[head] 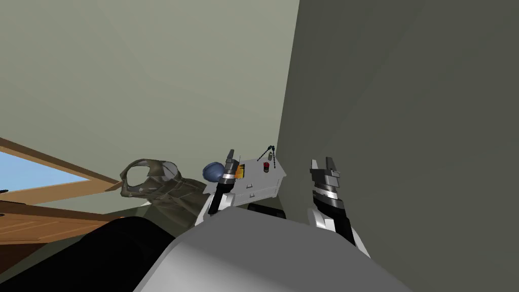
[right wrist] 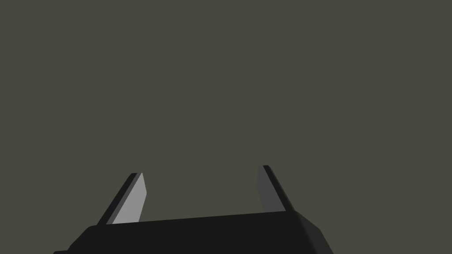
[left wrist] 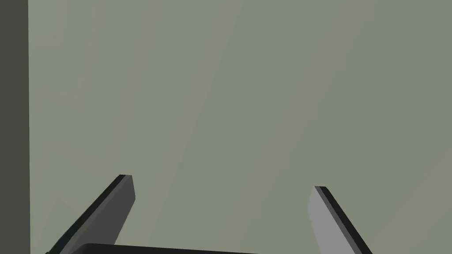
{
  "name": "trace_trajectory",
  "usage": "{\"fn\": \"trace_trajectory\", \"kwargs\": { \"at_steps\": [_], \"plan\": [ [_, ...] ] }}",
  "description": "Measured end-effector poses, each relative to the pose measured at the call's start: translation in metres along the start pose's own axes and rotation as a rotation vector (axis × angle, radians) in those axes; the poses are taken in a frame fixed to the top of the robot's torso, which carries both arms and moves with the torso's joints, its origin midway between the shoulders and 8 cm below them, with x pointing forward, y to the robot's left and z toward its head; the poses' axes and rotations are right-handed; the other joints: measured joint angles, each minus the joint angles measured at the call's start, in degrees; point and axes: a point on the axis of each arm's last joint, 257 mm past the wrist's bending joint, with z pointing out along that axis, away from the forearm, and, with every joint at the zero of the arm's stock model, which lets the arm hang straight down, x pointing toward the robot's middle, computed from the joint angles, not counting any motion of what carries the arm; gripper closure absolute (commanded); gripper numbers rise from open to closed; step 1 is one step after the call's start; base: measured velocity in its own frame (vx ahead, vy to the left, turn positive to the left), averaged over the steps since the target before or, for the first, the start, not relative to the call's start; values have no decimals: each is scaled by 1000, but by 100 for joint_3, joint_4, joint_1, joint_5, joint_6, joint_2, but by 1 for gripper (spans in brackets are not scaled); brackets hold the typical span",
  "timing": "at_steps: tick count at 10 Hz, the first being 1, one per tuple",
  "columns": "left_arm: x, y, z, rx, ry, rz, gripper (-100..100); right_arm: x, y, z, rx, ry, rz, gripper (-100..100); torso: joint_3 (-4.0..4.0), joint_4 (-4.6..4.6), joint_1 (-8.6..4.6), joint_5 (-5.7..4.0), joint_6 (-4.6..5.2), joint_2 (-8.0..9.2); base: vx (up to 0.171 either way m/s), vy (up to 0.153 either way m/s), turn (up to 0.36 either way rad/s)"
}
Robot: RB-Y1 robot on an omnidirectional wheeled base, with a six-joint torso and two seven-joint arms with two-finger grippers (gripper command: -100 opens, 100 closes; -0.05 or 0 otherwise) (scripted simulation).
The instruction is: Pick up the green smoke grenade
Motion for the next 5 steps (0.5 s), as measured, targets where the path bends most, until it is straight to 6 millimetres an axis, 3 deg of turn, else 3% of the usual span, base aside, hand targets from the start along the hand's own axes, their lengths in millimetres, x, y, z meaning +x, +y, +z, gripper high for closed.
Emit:
{"fn": "trace_trajectory", "kwargs": {
  "at_steps": [2,5],
  "plan": [
    [3,11,4,-27,18,-18,-100,0,0,0,0,0,0,0,10,4,28,6,0,17,-49,81,-72],
    [7,31,18,-83,40,-62,-100,0,0,0,0,0,0,0,15,6,58,13,2,26,-63,128,-122]
  ]
}}
